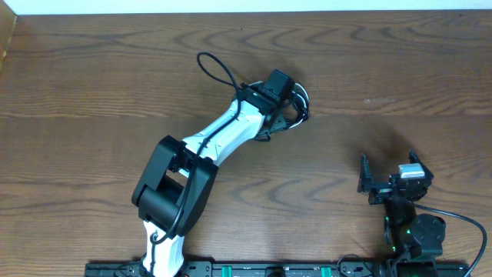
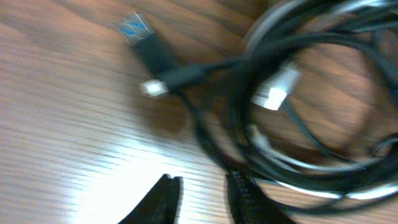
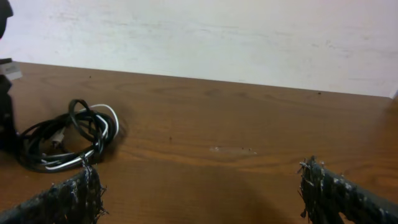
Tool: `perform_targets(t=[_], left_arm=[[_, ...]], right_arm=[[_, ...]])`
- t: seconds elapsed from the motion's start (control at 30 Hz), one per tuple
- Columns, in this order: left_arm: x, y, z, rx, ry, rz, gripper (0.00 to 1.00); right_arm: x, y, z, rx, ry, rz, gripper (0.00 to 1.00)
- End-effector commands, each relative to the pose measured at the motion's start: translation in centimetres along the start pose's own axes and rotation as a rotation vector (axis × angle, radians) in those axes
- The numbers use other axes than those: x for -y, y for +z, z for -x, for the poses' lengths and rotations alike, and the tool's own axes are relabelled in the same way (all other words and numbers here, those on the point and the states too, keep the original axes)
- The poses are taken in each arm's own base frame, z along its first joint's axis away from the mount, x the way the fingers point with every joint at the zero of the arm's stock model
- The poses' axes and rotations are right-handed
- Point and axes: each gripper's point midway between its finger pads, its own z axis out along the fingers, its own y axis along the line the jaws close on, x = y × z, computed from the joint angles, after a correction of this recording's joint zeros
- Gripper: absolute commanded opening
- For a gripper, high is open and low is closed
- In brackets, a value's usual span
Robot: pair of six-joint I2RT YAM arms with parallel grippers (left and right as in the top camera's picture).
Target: Untangle cables
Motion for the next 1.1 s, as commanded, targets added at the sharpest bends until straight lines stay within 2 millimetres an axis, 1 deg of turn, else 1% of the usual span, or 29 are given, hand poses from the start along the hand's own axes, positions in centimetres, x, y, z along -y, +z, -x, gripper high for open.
perform_targets(t=[0.0,0.1,0.2,0.27,0.3,0.33,0.37,0.4,0.43,0.47,0.5,0.53,0.57,0.63,0.67,0.73,0.77,0.8,0.87,0.9,0.93,0.97,1.07], left_arm=[[-2.7,0.3,1.7,0.024,-0.023,0.082,0.19],[-4.8,0.4,2.1,-0.003,-0.057,0.127,0.19],[-5.9,0.4,2.2,-0.041,-0.089,0.133,0.19],[-6.0,0.4,2.0,-0.091,-0.116,0.099,0.19],[-5.7,0.3,1.9,-0.143,-0.144,0.041,0.19],[-5.7,0.2,2.1,-0.158,-0.158,0.018,0.21],[-5.9,0.0,2.7,-0.176,-0.188,-0.009,0.28],[-5.9,0.0,2.7,-0.195,-0.203,-0.03,0.31],[-5.6,-0.2,2.5,-0.226,-0.217,-0.066,0.36],[-5.0,-0.4,2.3,-0.267,-0.233,-0.116,0.39],[-4.5,-0.6,2.1,-0.3,-0.245,-0.16,0.48],[-4.0,-0.9,2.0,-0.324,-0.254,-0.197,0.59],[-3.7,-1.0,2.0,-0.335,-0.264,-0.214,0.63],[-3.3,-1.1,1.8,-0.351,-0.31,-0.219,0.65],[-3.0,-1.1,1.4,-0.358,-0.348,-0.211,0.74],[-1.7,-1.1,1.1,-0.353,-0.365,-0.225,0.76],[-1.3,-1.1,1.1,-0.348,-0.353,-0.234,0.76],[-0.1,-1.2,0.8,-0.336,-0.323,-0.257,0.76],[0.9,-1.2,0.4,-0.327,-0.298,-0.274,0.76],[1.4,-1.3,0.2,-0.326,-0.291,-0.28,0.8],[1.6,-1.3,0.0,-0.328,-0.292,-0.282,0.8],[2.2,-1.4,-0.7,-0.341,-0.314,-0.276,0.8],[2.7,-1.5,-1.4,-0.35,-0.318,-0.272,0.79]], right_arm=[[0.0,0.0,-0.2,-0.005,-0.009,-0.001,0.99],[0.0,0.0,-0.2,-0.005,-0.009,-0.001,0.99],[0.0,0.0,-0.2,-0.005,-0.009,-0.002,0.99],[0.0,0.0,-0.2,-0.005,-0.009,-0.001,0.99],[0.0,0.0,-0.2,-0.005,-0.009,-0.002,0.99],[0.0,0.0,-0.2,-0.005,-0.009,-0.001,0.99],[0.0,0.0,-0.2,-0.005,-0.009,-0.001,0.99],[0.0,0.0,-0.2,-0.005,-0.009,-0.002,0.99],[0.0,0.0,-0.2,-0.005,-0.009,-0.001,0.99],[0.0,0.0,-0.2,-0.005,-0.009,-0.002,0.99],[0.0,0.0,-0.2,-0.005,-0.009,-0.002,0.99],[0.0,0.0,-0.2,-0.005,-0.009,-0.001,0.99],[0.0,0.0,-0.2,-0.005,-0.009,-0.001,0.99],[0.0,0.0,-0.2,-0.005,-0.009,-0.002,0.99],[0.0,0.0,-0.2,-0.005,-0.009,-0.001,0.99],[0.0,0.0,-0.2,-0.005,-0.009,-0.001,0.99],[0.0,0.0,-0.2,-0.005,-0.009,-0.001,0.99],[0.0,0.0,-0.2,-0.005,-0.009,-0.001,0.99],[0.0,0.0,-0.2,-0.005,-0.009,-0.001,0.99],[0.0,0.0,-0.2,-0.005,-0.009,-0.001,0.99],[0.0,0.0,-0.2,-0.006,-0.009,-0.001,0.99],[0.0,0.0,-0.2,-0.005,-0.009,-0.001,0.99],[0.0,0.0,-0.2,-0.005,-0.009,-0.002,0.99]])
